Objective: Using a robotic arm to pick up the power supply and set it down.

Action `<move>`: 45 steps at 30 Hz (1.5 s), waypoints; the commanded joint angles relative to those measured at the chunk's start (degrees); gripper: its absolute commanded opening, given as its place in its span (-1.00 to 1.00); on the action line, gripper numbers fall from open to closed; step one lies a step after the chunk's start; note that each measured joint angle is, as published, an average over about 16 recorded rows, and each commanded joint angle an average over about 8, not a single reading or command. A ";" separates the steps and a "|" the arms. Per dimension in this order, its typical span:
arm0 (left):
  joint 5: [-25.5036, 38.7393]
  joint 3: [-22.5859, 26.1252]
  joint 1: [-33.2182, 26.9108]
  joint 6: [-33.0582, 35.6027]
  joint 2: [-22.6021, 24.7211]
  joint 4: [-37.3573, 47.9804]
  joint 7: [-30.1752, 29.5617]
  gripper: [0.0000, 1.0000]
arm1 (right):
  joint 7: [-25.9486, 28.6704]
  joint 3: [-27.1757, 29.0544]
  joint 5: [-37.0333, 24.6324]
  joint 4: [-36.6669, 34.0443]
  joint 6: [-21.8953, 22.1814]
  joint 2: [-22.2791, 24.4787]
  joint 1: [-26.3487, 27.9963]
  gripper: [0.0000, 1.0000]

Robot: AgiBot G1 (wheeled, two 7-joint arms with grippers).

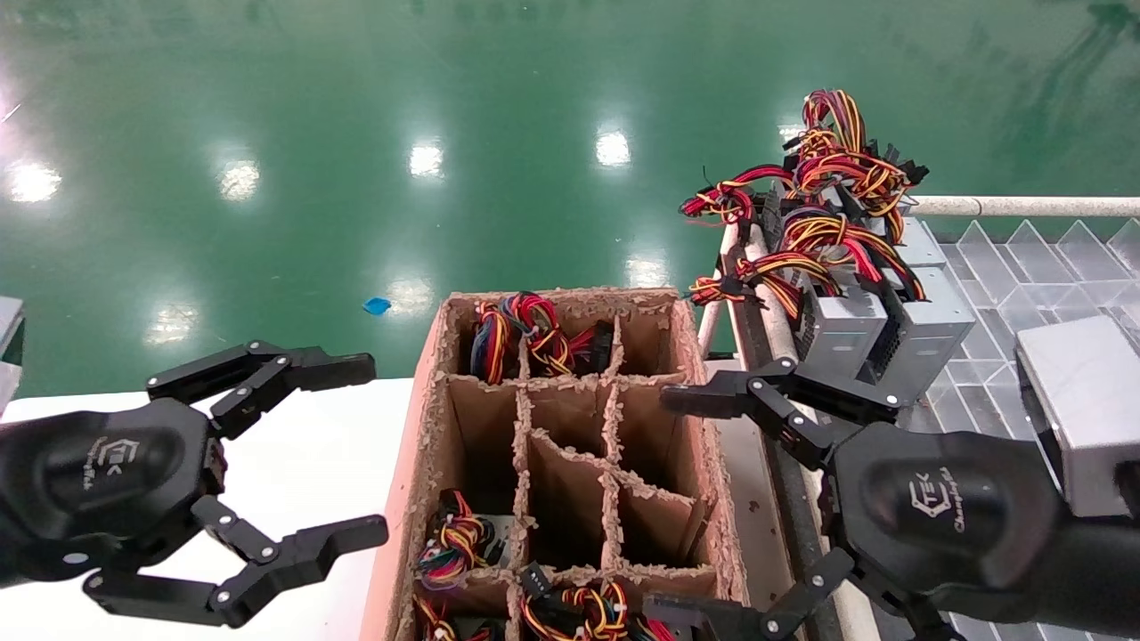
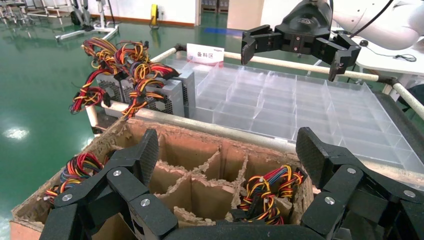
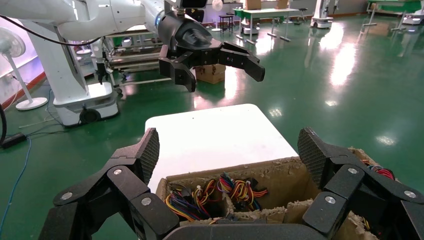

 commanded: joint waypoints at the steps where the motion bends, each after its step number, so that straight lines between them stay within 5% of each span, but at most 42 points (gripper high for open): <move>1: 0.00 0.00 0.00 0.00 0.00 0.00 0.00 1.00 | 0.00 0.00 0.00 0.00 0.00 0.00 0.00 1.00; 15: 0.00 0.00 0.00 0.00 0.00 0.00 0.00 1.00 | 0.00 0.00 0.00 0.00 0.00 0.00 0.00 1.00; 23: 0.00 0.00 0.00 0.00 0.00 0.00 0.00 -1.00 | 0.00 0.00 0.01 0.00 -0.01 -0.01 -0.01 1.00; 33: 0.00 0.00 0.00 0.00 0.00 0.00 0.00 -1.00 | -0.92 -0.70 -3.21 -0.82 4.63 -2.58 1.08 1.00; 45: 0.00 0.00 0.00 0.00 0.00 0.00 0.00 -1.00 | -2.04 -8.77 -21.52 -5.52 16.05 -14.40 11.26 1.00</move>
